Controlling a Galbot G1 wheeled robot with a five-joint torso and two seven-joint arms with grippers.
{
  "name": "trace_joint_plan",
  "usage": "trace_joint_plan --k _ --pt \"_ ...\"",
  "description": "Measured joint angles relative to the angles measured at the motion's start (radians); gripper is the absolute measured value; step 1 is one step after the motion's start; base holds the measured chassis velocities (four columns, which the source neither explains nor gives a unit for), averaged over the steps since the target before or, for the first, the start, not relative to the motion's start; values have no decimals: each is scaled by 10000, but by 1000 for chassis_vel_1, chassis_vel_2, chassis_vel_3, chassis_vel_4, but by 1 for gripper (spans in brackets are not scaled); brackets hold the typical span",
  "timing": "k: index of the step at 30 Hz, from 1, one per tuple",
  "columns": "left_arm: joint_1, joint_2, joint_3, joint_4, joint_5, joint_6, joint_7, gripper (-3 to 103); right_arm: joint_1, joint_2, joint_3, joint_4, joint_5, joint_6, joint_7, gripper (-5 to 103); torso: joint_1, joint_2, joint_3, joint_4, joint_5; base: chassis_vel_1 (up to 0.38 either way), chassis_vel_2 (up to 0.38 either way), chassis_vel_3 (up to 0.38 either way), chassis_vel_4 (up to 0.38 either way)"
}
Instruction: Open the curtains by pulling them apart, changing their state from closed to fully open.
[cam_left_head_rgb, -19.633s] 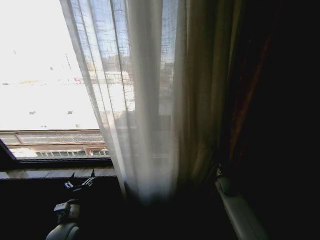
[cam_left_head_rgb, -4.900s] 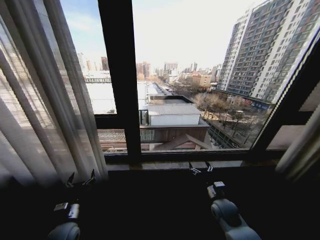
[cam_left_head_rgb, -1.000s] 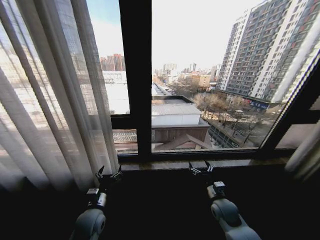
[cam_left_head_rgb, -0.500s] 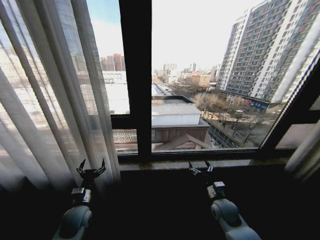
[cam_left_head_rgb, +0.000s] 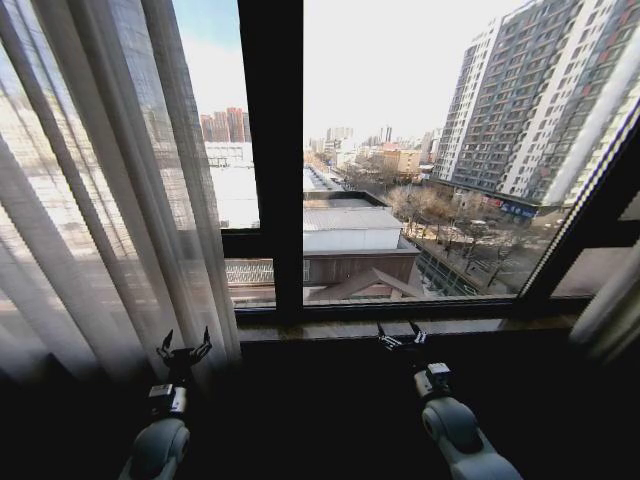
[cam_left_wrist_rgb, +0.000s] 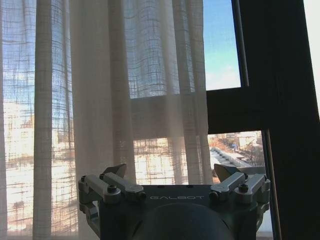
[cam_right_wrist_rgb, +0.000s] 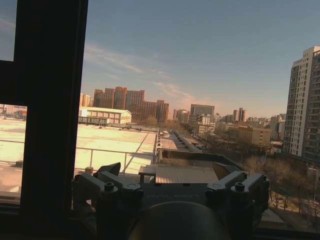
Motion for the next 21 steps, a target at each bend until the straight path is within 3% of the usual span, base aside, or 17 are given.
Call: trace_joint_plan --k 12,18,21 --pt "-199 92 -74 426 -47 -41 -214 99 0 0 0 0 0 0 0 100 -1 1 0 0 0 -74 35 73 -29" --pt "-814 505 77 1373 -465 -12 -331 99 1 0 0 0 0 0 0 100 4 -1 2 1 0 -35 20 41 -23" --pt "-1518 744 441 2093 -941 -32 -62 99 0 0 -1 0 0 0 -1 100 -3 2 -1 2 -3 0 0 0 0"
